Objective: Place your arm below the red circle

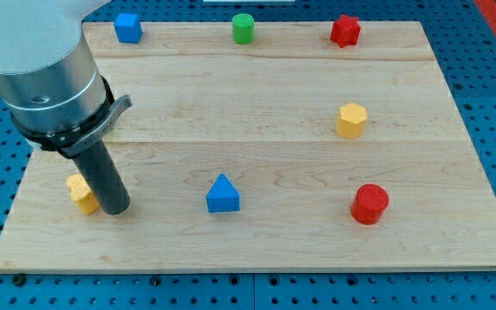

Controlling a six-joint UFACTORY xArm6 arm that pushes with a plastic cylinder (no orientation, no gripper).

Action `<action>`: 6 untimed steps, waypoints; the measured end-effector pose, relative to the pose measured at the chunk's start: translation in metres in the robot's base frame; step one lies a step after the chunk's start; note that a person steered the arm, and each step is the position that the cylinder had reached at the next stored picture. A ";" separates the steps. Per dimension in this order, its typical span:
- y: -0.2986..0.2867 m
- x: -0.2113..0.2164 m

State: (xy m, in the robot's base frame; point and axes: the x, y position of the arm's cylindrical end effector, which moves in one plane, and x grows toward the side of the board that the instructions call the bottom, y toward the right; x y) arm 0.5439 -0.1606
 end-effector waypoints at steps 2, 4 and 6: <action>0.003 0.000; 0.051 0.046; 0.243 0.047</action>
